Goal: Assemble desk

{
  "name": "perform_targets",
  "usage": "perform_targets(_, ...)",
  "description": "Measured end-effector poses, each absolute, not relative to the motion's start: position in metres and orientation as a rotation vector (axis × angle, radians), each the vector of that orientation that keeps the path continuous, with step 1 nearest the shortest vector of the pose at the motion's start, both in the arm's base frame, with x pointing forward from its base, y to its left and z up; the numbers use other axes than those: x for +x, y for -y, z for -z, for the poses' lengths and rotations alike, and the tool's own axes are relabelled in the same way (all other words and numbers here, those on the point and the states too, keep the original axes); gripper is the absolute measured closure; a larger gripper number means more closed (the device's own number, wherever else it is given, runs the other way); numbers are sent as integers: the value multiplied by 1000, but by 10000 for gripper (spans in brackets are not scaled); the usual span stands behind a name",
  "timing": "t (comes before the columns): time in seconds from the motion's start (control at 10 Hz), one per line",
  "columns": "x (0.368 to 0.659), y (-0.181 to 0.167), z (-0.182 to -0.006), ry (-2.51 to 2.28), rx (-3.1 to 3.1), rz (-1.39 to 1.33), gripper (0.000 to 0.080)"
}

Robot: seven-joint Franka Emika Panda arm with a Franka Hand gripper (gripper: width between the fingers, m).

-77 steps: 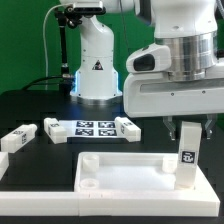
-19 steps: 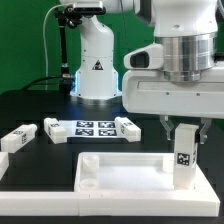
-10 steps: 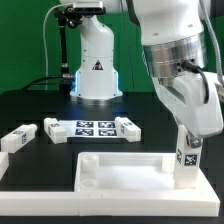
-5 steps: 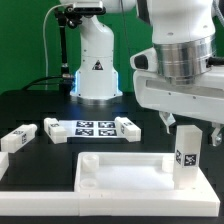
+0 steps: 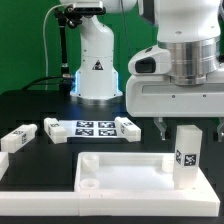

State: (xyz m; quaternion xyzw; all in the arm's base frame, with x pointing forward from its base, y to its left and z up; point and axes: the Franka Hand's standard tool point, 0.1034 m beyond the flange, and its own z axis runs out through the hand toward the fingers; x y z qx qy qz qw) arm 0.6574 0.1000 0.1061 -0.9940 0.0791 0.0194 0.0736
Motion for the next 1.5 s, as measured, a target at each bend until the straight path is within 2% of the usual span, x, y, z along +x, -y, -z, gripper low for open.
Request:
perform_targets(0.4,661,-89,-104,170,-2993,-5,151)
perform_targets(0.5,661,-89,-103,117,-2995,-10,236)
perform_targets(0.6,661,-89,-103,96,-2996,-12,372)
perform_targets(0.7,661,-90,-103,17,-2996,-17,372)
perform_targets(0.8,661,-90,-104,-110,-2994,-25,508)
perform_targets(1.1,662,-91,-104,-411,-2969,-45,508)
perform_targets(1.5,664,-94,-103,-1235,-2722,-86,508)
